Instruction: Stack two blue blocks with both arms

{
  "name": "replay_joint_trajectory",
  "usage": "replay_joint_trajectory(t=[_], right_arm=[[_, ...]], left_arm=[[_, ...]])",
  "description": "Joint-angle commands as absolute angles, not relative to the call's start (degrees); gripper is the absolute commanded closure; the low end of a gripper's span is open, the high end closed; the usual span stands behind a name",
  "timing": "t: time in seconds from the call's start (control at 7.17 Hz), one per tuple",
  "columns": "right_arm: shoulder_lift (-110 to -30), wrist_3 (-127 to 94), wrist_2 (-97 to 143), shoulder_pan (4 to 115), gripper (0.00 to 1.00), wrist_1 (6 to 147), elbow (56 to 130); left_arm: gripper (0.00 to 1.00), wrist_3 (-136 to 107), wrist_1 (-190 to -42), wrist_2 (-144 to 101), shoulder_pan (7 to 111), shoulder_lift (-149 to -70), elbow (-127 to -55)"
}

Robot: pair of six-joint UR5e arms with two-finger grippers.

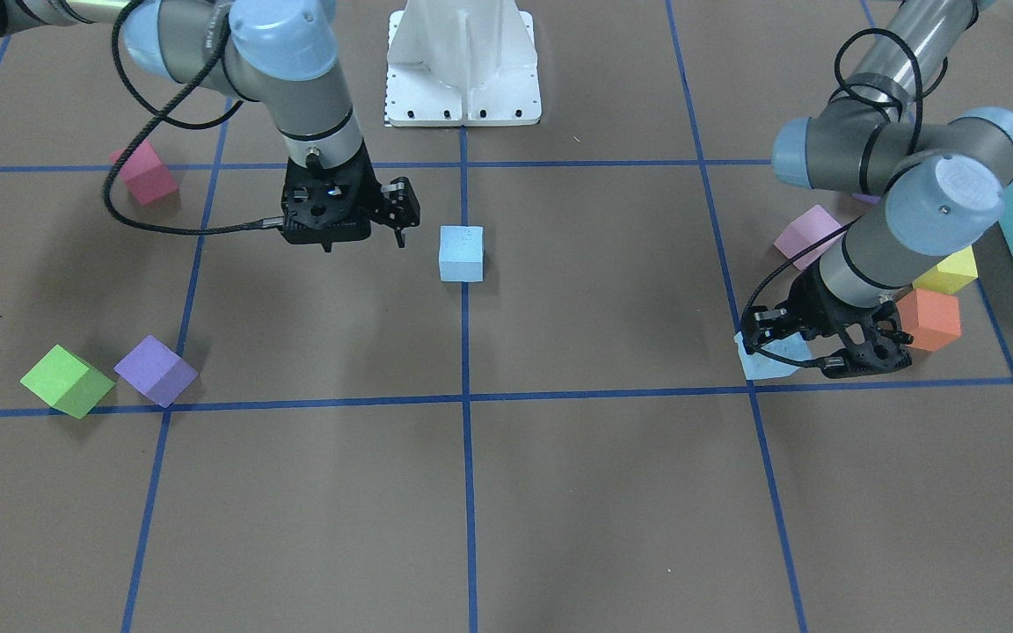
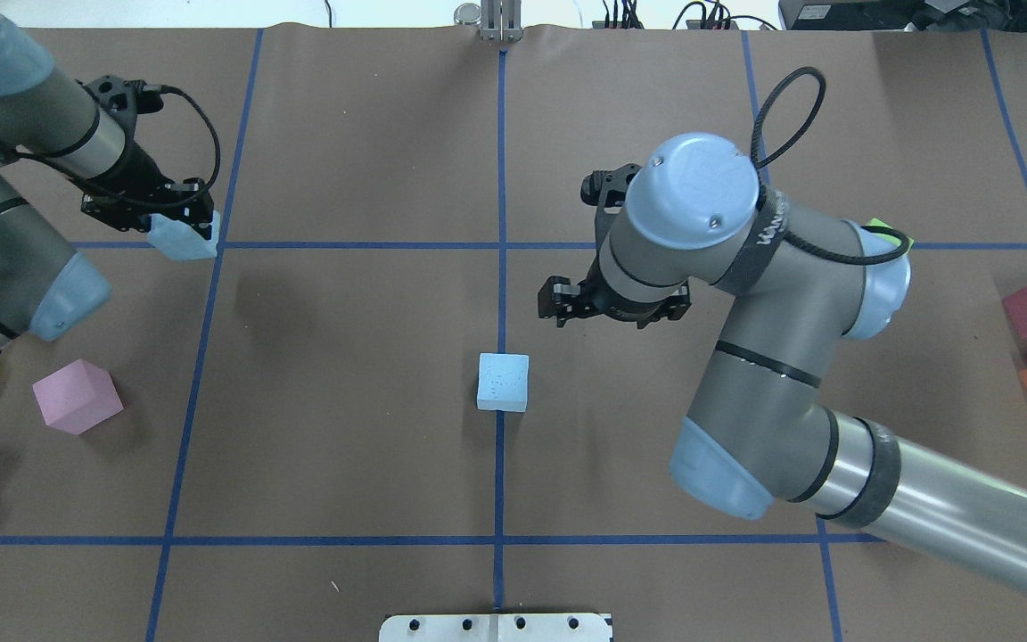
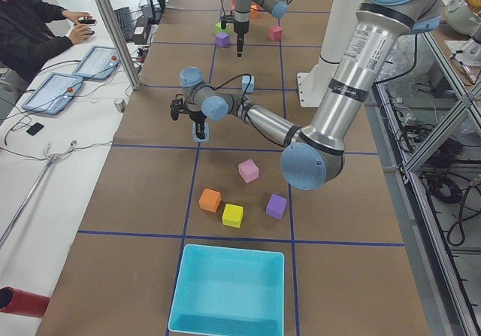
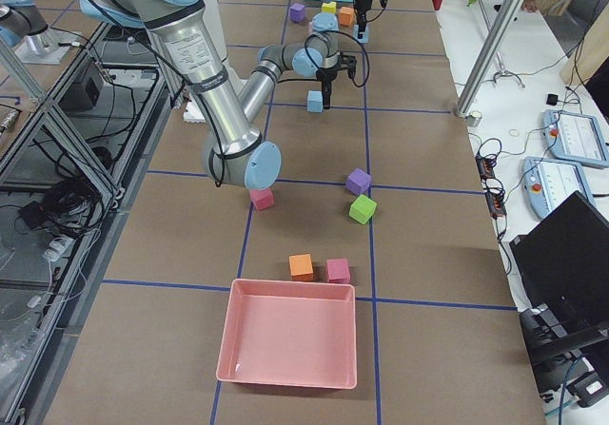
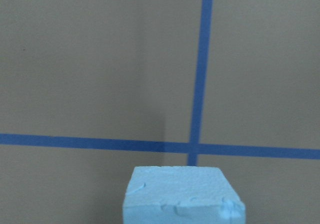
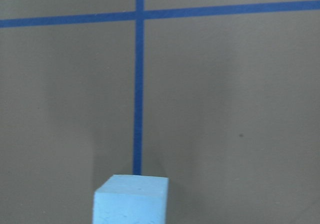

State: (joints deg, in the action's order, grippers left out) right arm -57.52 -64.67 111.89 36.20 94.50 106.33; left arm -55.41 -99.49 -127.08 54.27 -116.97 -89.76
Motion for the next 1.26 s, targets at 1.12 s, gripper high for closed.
replay_joint_trajectory(t=[1.12], right_arm=[[-74.3, -31.3, 127.9, 61.1, 0.0, 94.6, 108.4]], left_arm=[[0.48, -72.2, -89.1, -117.1, 38.2, -142.6, -82.7]])
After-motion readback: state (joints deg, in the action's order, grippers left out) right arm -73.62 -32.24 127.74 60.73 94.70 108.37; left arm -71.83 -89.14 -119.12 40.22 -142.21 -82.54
